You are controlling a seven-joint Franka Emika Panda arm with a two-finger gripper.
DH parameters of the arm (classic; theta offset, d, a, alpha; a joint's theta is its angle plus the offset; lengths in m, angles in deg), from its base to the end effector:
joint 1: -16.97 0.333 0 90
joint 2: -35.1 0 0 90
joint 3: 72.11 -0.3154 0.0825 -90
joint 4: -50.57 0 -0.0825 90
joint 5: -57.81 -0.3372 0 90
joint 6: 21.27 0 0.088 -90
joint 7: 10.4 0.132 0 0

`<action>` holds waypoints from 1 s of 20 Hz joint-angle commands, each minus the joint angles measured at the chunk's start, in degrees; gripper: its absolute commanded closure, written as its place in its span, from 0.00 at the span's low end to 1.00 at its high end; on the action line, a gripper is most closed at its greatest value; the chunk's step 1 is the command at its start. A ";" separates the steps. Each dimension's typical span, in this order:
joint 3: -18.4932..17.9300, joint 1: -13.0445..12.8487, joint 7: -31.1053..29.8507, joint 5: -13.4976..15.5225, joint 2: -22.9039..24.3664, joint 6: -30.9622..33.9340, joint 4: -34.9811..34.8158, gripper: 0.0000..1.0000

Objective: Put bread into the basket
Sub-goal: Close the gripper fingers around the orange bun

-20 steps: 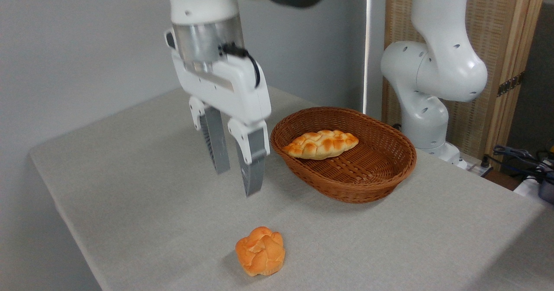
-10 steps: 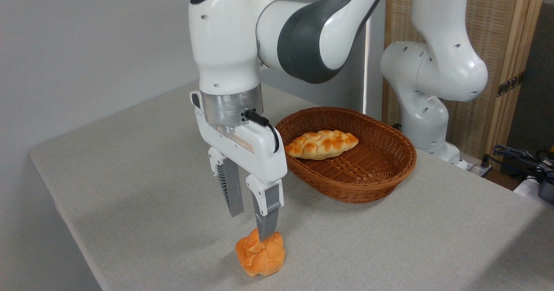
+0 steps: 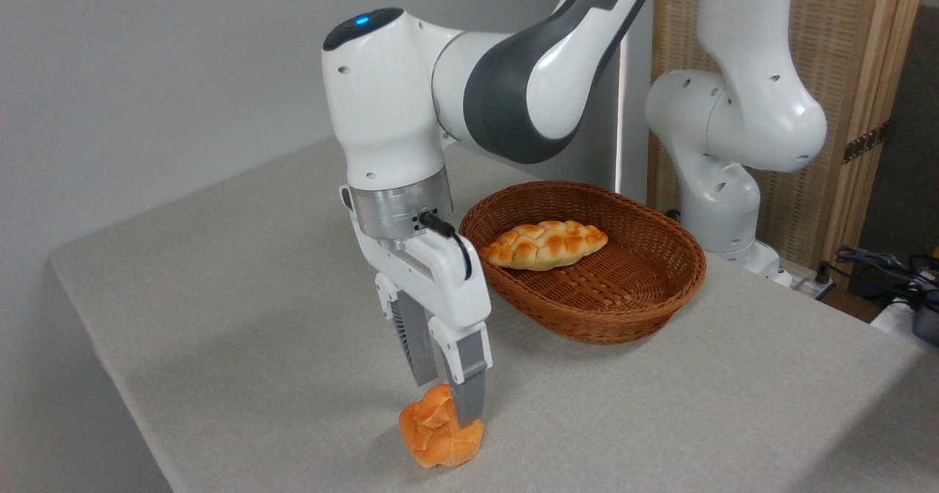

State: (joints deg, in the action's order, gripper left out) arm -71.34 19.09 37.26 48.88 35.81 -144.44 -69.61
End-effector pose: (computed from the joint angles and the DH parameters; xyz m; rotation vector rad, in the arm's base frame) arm 0.5091 0.0217 0.4299 -2.7024 1.2879 -0.0050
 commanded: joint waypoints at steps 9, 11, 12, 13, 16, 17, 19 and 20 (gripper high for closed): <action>0.20 0.07 0.85 -4.95 -0.10 -3.57 -1.63 0.00; 0.29 0.16 0.85 -5.04 -0.54 -3.48 -1.89 0.00; 0.29 0.16 0.85 -5.04 -0.80 -3.66 -2.50 0.00; 0.29 0.07 0.85 -5.30 -0.80 -4.70 -3.03 0.00; 0.29 0.16 0.85 -5.39 -0.89 -8.48 -4.26 0.00; 0.29 0.16 0.85 -5.39 -1.24 -8.93 -4.26 0.00; 0.20 0.16 0.85 -5.39 -1.85 -11.38 -4.26 0.15; 0.20 0.16 0.76 -5.39 -2.03 -11.74 -4.26 0.29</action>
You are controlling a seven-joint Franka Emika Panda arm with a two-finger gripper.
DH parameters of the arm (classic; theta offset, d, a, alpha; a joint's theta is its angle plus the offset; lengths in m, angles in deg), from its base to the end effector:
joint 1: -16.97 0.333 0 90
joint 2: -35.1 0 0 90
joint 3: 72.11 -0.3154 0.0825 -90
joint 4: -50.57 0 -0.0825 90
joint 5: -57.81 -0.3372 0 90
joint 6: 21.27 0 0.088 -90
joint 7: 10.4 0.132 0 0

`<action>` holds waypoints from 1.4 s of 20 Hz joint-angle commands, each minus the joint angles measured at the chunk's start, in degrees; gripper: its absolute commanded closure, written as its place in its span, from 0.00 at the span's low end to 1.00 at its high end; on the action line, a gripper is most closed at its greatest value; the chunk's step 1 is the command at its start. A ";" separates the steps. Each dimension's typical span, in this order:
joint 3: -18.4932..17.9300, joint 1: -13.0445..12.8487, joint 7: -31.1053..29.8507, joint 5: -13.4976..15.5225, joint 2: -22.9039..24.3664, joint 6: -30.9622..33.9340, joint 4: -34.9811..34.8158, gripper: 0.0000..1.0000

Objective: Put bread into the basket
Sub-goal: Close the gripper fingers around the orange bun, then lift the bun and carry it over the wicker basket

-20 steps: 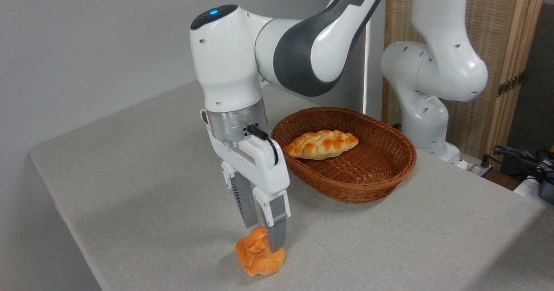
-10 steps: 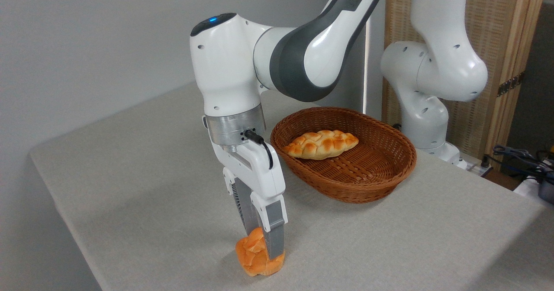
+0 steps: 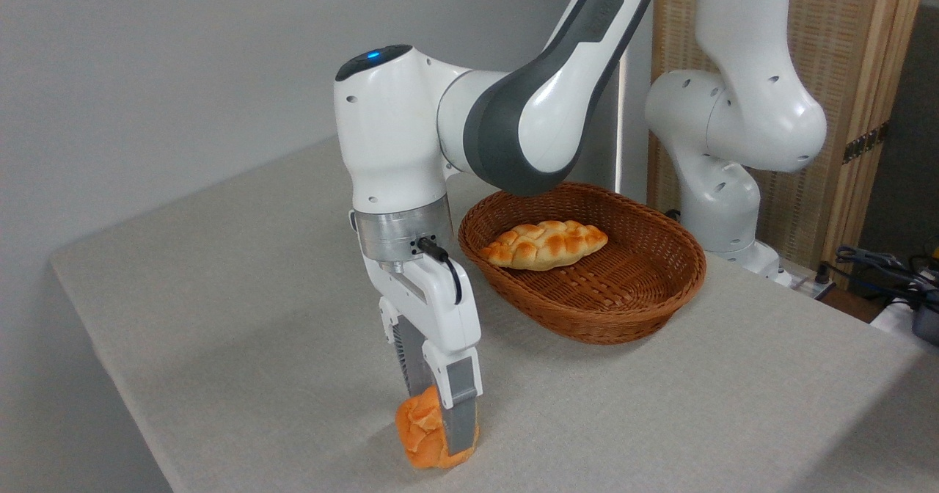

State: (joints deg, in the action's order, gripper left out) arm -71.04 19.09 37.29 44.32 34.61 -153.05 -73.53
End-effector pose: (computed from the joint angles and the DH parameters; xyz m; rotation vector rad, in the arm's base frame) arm 0.5138 0.0187 0.4051 -2.5909 1.3493 -0.0549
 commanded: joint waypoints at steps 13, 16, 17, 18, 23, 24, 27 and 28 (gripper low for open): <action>0.17 0.16 0.73 -0.22 0.40 5.20 3.07 0.91; 0.17 0.07 0.73 -0.04 0.31 5.92 3.69 0.91; 0.17 0.16 0.73 -0.04 0.31 6.01 3.78 0.91; 0.17 0.07 0.65 -0.04 0.31 6.09 3.96 0.91; 1.57 -0.01 0.73 -0.13 0.31 13.02 9.04 0.91; 1.66 -0.02 0.91 -0.13 0.31 14.69 10.36 0.91; 1.66 -0.02 1.95 -0.13 2.93 20.75 12.92 0.91; 1.66 -0.02 3.44 0.05 4.77 23.12 12.75 0.90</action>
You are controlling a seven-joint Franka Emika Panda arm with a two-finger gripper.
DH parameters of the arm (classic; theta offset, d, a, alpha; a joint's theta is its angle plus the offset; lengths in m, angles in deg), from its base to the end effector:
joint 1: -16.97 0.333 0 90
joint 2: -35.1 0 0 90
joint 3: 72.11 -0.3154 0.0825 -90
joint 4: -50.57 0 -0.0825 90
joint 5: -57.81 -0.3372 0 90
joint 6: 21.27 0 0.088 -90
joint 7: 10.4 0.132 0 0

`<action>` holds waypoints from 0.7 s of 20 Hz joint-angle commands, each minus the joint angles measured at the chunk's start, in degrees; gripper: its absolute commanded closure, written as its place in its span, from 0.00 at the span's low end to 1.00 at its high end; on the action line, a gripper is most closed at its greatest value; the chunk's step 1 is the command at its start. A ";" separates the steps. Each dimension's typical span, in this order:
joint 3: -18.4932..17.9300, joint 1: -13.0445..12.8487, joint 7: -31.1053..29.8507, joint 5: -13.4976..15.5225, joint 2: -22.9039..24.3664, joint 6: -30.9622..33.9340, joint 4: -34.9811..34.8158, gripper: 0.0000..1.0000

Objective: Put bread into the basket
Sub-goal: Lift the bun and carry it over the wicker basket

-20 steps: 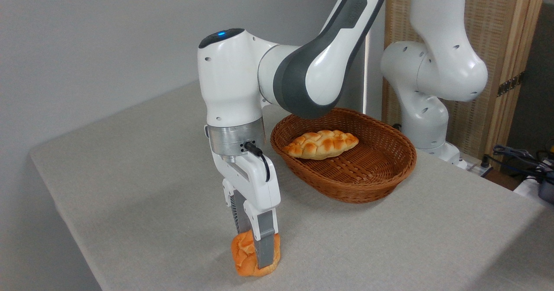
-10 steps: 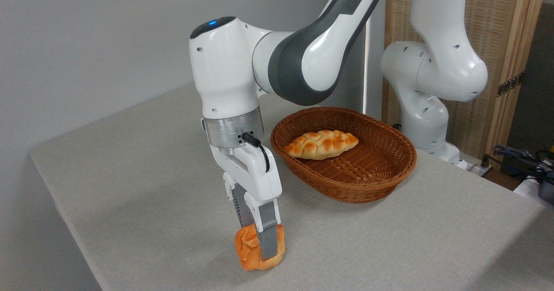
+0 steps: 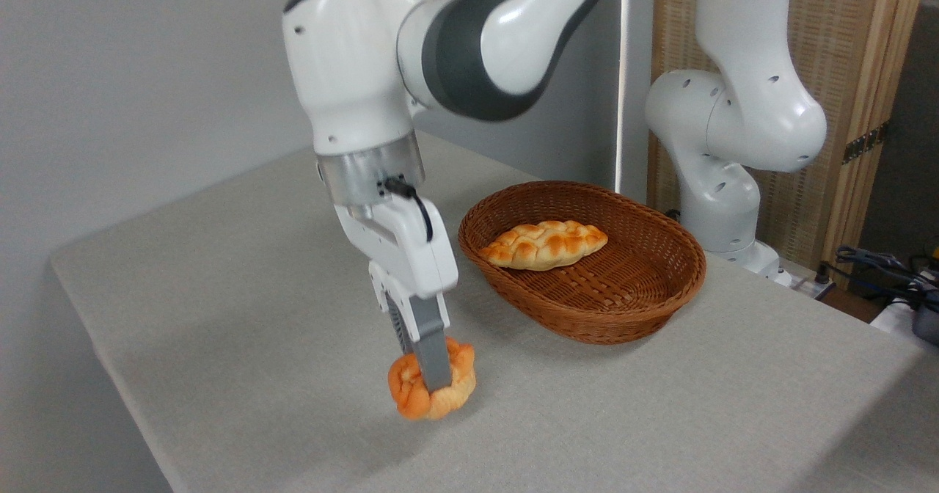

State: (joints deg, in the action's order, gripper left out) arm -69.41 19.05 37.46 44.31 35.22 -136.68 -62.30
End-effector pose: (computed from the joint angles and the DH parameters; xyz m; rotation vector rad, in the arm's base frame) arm 0.5198 0.0134 0.4686 -2.6063 1.3283 0.0645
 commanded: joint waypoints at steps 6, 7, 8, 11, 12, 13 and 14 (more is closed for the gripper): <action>0.03 -2.25 11.46 0.05 14.80 20.04 -3.65 0.88; -0.06 -2.87 11.81 0.05 16.56 20.22 -5.58 0.87; -0.32 -4.27 12.25 0.05 18.58 20.22 -8.04 0.85; -1.03 -8.05 12.34 0.05 26.22 20.22 -16.73 0.85; -1.03 -9.02 12.34 0.05 28.33 20.22 -19.29 0.84; -1.03 -9.38 12.34 0.05 30.18 20.22 -21.75 0.84; -1.03 -9.64 12.34 0.05 31.16 20.22 -23.86 0.84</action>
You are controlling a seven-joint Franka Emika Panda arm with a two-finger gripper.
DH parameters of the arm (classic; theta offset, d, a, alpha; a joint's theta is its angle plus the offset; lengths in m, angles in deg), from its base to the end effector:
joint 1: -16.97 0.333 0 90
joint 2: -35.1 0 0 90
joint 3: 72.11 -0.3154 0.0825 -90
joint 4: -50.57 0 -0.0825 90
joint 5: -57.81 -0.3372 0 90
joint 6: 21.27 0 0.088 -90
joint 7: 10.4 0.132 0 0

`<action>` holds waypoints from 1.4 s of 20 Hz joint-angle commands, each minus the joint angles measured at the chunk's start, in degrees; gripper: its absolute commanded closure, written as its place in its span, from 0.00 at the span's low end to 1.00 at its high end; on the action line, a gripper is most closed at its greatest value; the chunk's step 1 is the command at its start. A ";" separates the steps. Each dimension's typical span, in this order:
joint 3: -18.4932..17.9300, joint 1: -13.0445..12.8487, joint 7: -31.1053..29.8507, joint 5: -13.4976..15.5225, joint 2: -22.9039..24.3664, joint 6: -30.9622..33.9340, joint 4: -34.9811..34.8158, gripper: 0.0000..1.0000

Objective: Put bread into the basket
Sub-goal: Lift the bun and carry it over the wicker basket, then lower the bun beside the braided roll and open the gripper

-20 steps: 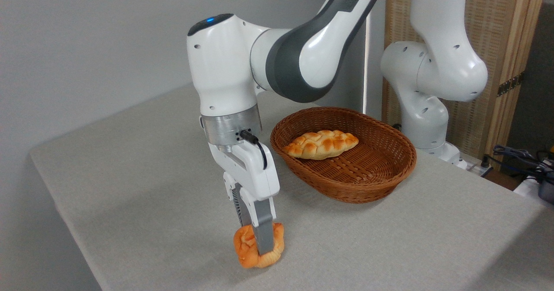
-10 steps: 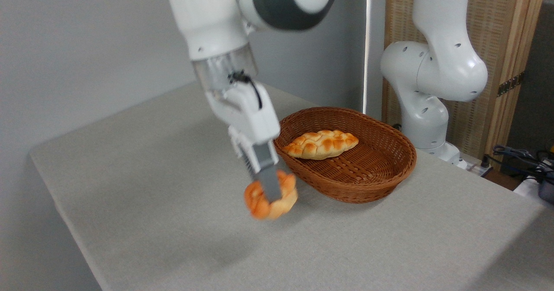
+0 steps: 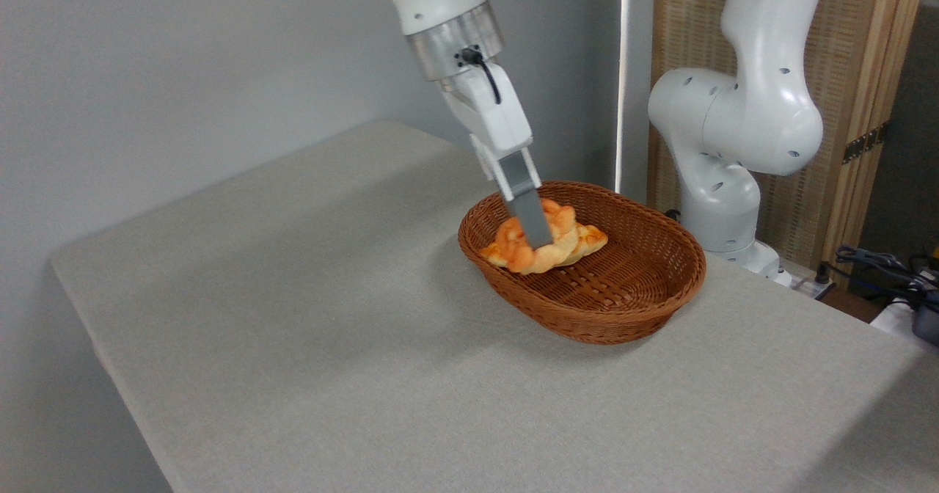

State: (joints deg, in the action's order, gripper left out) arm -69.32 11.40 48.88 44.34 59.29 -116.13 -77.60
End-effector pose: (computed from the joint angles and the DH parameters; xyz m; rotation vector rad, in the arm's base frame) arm 0.3600 -0.0258 0.5125 -2.4313 1.6876 0.3765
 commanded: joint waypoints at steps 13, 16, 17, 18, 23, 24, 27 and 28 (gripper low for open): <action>-6.40 -9.55 0.75 0.55 6.75 -3.93 -15.61 0.04; -6.40 -9.63 0.75 0.55 6.57 -4.20 -15.96 0.03; -6.40 -9.64 0.75 0.55 6.48 -4.29 -16.05 0.03; -6.40 -9.64 0.75 0.55 6.48 -4.20 -16.05 0.01; -6.40 -9.64 0.75 0.55 6.31 -4.20 -16.14 0.00; -6.40 -9.64 0.75 0.55 6.31 -4.20 -16.14 0.00; -6.40 -9.64 0.66 0.73 6.13 -4.20 -16.05 0.00; -6.40 -9.64 0.66 1.60 6.13 -4.20 -15.97 0.00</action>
State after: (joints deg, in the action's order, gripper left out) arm -74.70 2.58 48.98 44.43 65.72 -119.36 -93.51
